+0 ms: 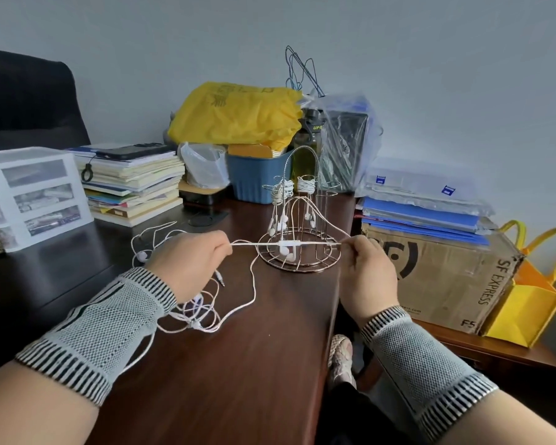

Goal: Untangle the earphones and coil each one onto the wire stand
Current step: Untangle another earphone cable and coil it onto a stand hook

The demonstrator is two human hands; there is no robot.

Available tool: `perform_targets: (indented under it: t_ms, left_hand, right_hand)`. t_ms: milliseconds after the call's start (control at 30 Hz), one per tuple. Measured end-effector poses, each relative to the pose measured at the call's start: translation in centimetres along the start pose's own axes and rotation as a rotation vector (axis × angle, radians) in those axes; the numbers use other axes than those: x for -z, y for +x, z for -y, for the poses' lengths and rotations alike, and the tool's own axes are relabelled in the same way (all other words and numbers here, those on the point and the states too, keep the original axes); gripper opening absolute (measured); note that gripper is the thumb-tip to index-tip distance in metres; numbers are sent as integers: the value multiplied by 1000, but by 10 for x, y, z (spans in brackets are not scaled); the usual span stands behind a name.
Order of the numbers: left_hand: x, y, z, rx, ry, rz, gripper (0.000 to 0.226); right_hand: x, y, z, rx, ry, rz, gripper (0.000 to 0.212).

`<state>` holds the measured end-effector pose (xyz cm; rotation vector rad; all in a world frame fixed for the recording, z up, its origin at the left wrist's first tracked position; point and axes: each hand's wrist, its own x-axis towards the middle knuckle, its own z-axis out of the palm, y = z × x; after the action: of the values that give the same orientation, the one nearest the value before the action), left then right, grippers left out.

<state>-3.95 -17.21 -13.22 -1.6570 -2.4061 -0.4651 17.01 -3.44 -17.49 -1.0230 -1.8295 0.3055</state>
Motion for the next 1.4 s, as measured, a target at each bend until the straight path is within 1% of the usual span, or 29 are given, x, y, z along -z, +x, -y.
perform_targets:
  t_ms: [133,200,267,333,400,467,533,567,633,667,700,767,833,900,933,1033,1100,1167,1300,1400]
  left_hand:
    - [-1,7,16,123,176,3,31]
    - [-1,10,23,177,267,-19,25]
    - [-3,10,23,184,287,-60,23]
    - [-4,9,19,129,236,-114,25]
    - [-1,7,10,60,123,-161,29]
    - [2,5,-2,-21,78,-172,31]
    - [4,1,-14,-112,83,-169,31]
    - [3,-2,-20,-154,69,-170,30]
    - [1,-6,-29,-248,24,-180,27]
    - [-1,-7,-32,-289,3,-188,26]
    - [-3,-8,-35,-318,-14,-187,26]
    - [-5,-8,-35,-334,-34,-184,32]
    - [-7,-7,-33,-316,-26,-184,37]
    - [-8,-5,-30,-286,-34,-174,36]
    - [-7,-4,-28,-264,-44,-171,33]
    - [-3,1,-12,-149,-17,-179,30]
    - [-2,5,6,-49,16,-177,33]
    - [-5,9,21,5,64,-193,37]
    - [-11,13,27,43,96,-199,33]
    - [-12,13,22,26,100,-210,32]
  right_hand:
    - [4,4,-4,-89,-27,-12,22]
    - [3,4,-2,-56,-35,-6,20]
    - [2,4,1,-22,-31,3,19]
    - [2,3,4,-16,-48,38,19]
    - [4,1,8,17,-55,36,23]
    - [6,-3,17,114,-19,-23,27]
    - [5,-9,30,276,46,-45,34]
    - [3,-12,37,342,81,-6,37]
    - [-4,-17,52,413,127,134,39]
    - [-8,-19,56,425,137,189,37]
    - [-11,-21,59,426,140,210,34]
    - [-14,-21,58,420,132,185,28]
    - [-13,-20,53,415,110,156,30]
    - [-9,-19,47,378,100,119,31]
    - [-6,-16,42,330,104,102,29]
    - [3,-7,29,102,135,64,28]
    - [9,-1,21,-64,155,39,28]
    - [12,2,14,-170,183,-4,27]
    - [13,4,9,-304,210,1,29]
    - [17,4,9,-322,159,22,28]
